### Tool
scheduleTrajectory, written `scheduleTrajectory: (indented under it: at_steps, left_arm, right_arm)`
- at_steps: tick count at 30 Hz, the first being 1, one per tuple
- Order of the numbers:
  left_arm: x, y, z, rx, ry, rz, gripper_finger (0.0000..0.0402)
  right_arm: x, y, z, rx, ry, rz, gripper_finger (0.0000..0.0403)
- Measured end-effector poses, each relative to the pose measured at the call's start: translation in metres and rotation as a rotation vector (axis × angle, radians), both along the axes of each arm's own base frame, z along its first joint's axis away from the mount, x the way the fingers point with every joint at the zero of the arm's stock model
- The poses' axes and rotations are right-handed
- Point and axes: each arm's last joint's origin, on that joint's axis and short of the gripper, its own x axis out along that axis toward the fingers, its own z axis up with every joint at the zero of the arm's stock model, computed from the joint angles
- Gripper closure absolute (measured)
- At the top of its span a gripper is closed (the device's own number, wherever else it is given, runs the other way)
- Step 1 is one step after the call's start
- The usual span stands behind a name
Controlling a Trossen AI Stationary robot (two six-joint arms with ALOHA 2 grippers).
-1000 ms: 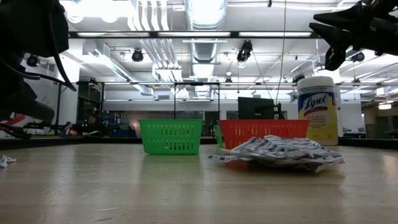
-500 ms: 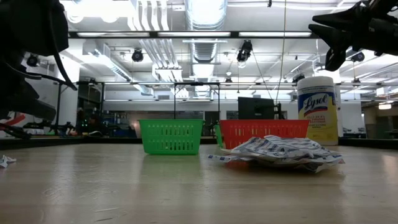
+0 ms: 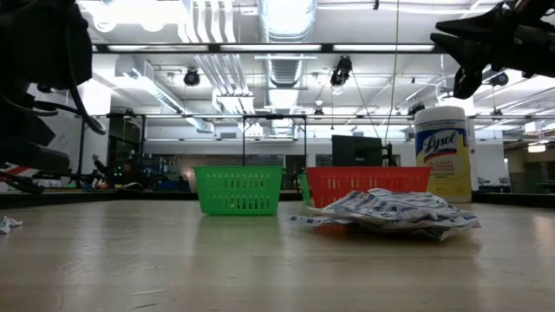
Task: Pick & Place First Aid Supplies
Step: Put the orange ointment pack into the bottom green bin
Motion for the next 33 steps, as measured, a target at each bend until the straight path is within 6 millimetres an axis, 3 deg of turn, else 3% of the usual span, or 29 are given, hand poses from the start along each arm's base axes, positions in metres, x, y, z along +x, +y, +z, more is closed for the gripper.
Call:
scheduleTrajectory:
  at_steps: [11, 22, 33]
  left_arm:
    - [0.0, 0.0, 0.001, 0.0, -0.006, -0.007, 0.0392]
    - [0.003, -0.002, 0.016, -0.042, -0.052, -0.031, 0.0352]
    - [-0.002, -0.011, 0.023, -0.119, -0.007, -0.098, 0.0345]
  right_arm:
    - [0.0, 0.0, 0.0, 0.0, 0.0, 0.0, 0.0328]
    - [0.0, 0.0, 0.0, 0.0, 0.0, 0.001, 0.0325]
    - [0.0, 0.0, 0.0, 0.007, -0.002, 0.004, 0.033]
